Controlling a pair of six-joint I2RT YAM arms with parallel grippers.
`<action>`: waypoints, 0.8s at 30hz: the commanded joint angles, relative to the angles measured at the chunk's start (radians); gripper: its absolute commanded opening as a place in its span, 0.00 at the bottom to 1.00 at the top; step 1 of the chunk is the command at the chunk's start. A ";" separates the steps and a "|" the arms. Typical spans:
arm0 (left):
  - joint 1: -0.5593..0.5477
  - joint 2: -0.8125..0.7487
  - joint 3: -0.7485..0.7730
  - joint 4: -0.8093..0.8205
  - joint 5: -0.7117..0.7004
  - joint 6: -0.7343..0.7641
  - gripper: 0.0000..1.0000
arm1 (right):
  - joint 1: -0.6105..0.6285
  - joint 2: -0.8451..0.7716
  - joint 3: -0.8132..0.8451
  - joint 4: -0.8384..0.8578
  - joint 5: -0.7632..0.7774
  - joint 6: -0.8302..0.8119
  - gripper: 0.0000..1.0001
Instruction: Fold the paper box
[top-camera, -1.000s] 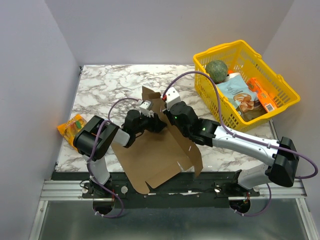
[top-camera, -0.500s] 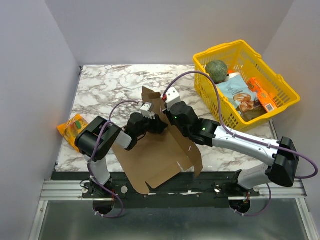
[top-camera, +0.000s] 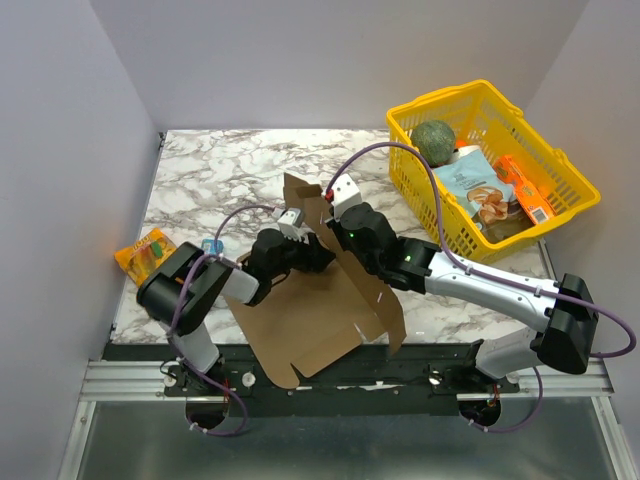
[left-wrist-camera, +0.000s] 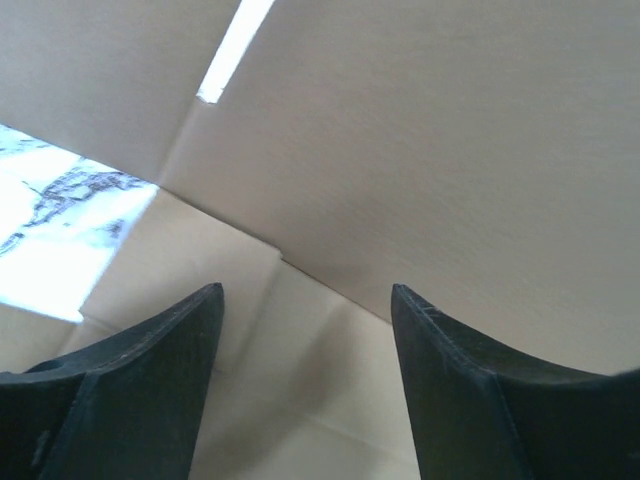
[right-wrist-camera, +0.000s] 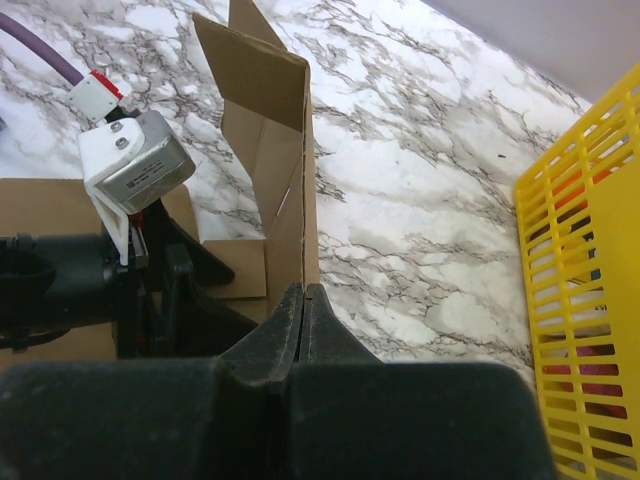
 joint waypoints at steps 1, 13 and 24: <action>-0.012 -0.200 0.034 -0.292 0.019 0.073 0.79 | 0.001 0.026 -0.038 -0.129 -0.008 0.031 0.01; -0.010 -0.621 0.073 -0.742 -0.128 0.116 0.80 | 0.000 0.021 -0.054 -0.116 -0.013 0.017 0.01; 0.008 -0.632 0.420 -0.910 -0.209 0.165 0.91 | 0.001 0.012 -0.071 -0.101 0.002 -0.034 0.01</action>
